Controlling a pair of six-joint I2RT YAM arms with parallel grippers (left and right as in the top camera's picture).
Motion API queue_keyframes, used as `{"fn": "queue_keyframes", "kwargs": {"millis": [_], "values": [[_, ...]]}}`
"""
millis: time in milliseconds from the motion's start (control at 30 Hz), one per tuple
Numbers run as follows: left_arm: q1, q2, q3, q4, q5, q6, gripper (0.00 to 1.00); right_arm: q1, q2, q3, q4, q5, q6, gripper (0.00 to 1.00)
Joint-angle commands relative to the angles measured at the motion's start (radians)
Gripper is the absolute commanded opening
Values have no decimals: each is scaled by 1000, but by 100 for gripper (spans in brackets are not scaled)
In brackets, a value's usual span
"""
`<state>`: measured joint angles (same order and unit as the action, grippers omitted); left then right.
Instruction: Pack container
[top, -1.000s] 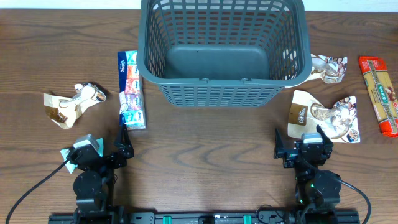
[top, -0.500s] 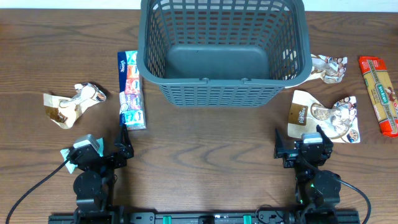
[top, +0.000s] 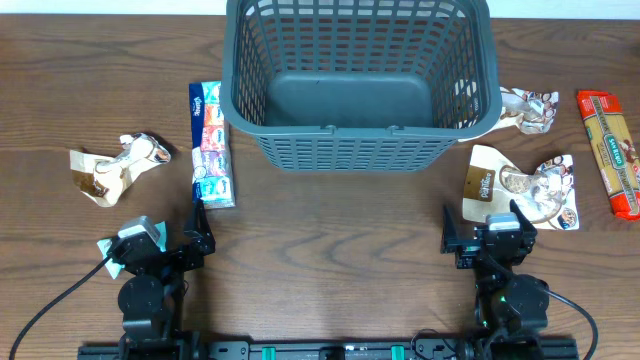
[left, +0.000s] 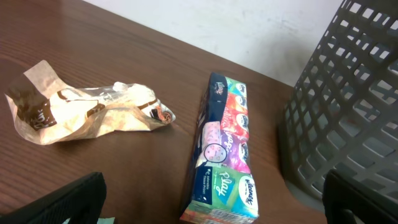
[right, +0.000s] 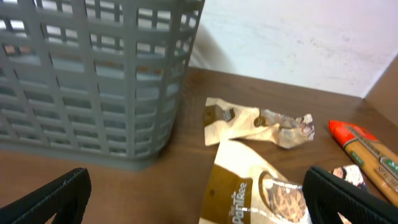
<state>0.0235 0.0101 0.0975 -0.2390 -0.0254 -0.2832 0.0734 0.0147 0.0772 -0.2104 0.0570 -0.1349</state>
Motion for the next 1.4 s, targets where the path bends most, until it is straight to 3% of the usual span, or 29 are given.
{"fn": "queue_keyframes", "kwargs": {"millis": [0, 133, 267, 433, 533, 633, 767, 933, 1067, 1133, 1267, 1367], "values": [[4, -6, -15, -30, 18, 17, 98, -1, -10, -2, 13, -14, 59, 99], [4, -6, -15, -30, 18, 17, 98, -1, -10, 59, 11, 181, 266, 99], [4, -6, -15, -30, 18, 17, 98, -1, 10, 238, -71, 520, 424, 99], [4, -6, -15, -30, 18, 17, 98, -1, 141, 564, -284, 723, 476, 99], [4, -6, -15, -30, 18, 17, 98, -1, 260, 828, -552, 719, 517, 99], [4, -6, -15, -30, 18, 17, 98, -1, 357, 1076, -793, 594, 516, 99], [4, -6, -15, -30, 18, 17, 98, -1, 414, 1315, -971, 119, 492, 99], [4, -6, -15, -30, 18, 17, 98, -1, 412, 1382, -1096, -47, 472, 99], [4, -6, -15, -30, 18, 17, 98, -1, 415, 1378, -1026, -43, 486, 99], [4, -6, -15, -30, 18, 17, 98, -1, 427, 1374, -992, 63, 542, 99], [4, -6, -15, -30, 18, 17, 98, -1, 499, 1375, -976, 386, 826, 99], [4, -6, -15, -30, 18, 17, 98, -1, 604, 1375, -958, 518, 914, 99]]}}
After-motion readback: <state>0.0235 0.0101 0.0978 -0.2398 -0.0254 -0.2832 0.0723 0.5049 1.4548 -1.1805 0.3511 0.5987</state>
